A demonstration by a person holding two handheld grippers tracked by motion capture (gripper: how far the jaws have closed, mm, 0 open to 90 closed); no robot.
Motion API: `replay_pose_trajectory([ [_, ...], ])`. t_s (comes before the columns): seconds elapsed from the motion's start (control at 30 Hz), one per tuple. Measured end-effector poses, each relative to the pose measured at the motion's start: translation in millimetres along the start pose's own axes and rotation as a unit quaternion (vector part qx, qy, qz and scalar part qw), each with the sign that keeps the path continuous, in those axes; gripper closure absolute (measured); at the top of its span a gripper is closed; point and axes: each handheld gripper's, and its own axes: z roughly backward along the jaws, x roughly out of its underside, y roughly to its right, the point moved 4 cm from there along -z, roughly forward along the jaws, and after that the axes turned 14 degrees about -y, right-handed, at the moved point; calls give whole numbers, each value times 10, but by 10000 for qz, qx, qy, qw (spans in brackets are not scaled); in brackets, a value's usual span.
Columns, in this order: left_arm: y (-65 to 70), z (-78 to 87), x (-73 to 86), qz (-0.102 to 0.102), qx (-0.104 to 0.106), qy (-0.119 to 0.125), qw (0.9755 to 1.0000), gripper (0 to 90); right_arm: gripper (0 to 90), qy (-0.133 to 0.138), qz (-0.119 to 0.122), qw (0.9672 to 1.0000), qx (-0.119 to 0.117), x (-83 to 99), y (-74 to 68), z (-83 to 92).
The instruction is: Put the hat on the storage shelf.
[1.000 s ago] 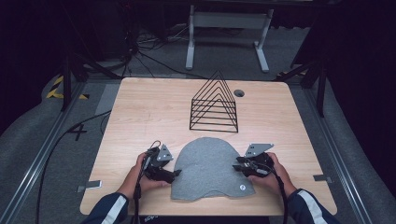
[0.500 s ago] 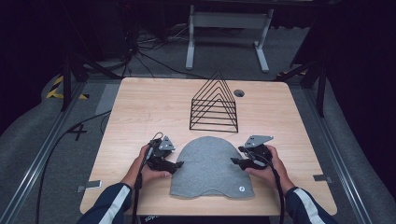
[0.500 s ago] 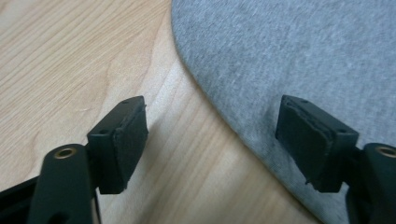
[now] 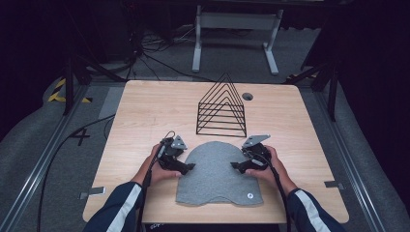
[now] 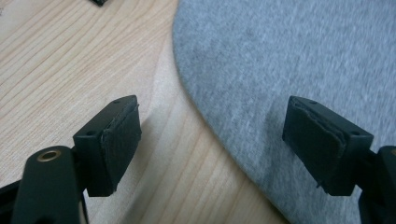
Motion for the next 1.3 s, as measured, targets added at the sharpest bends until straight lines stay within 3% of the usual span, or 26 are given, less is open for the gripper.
replay_pose_trajectory([
  [0.1,31,2,-19,22,-18,-22,10000,227,315,-10,152,9999,-47,-4,-4,10],
  [0.13,31,2,-19,22,-18,-22,10000,250,315,-10,152,9999,-47,-4,-4,10],
  [0.23,64,12,-27,-5,-6,-23,10000,288,429,-100,196,9997,-102,-28,-49,29],
  [0.3,80,20,-33,-17,-21,-49,10000,342,446,-84,196,9997,-94,-29,-67,29],
  [0.47,103,27,-43,40,-27,-95,9999,371,537,-9,163,9998,-139,-8,-79,41],
  [0.57,119,17,-55,140,-16,-91,9999,356,584,-24,171,9997,-150,-11,-111,44],
  [0.77,147,-37,-110,160,-54,-145,9998,207,583,2,202,9997,-160,-7,-108,43],
  [0.97,164,-58,-156,192,-122,-197,9995,192,584,20,192,9997,-165,-2,-113,44],
  [1.07,193,-48,-179,49,-75,-200,9998,243,596,24,198,9997,-151,-3,-115,44],
  [1.2,229,-34,-190,34,-22,-240,9997,328,629,18,248,9995,-169,-7,-131,45],
  [1.27,245,-18,-190,-8,20,-277,9996,441,646,15,227,9996,-186,-6,-138,48],
  [1.3,260,-13,-188,7,79,-260,9996,441,646,15,227,9996,-186,-6,-138,48],
])
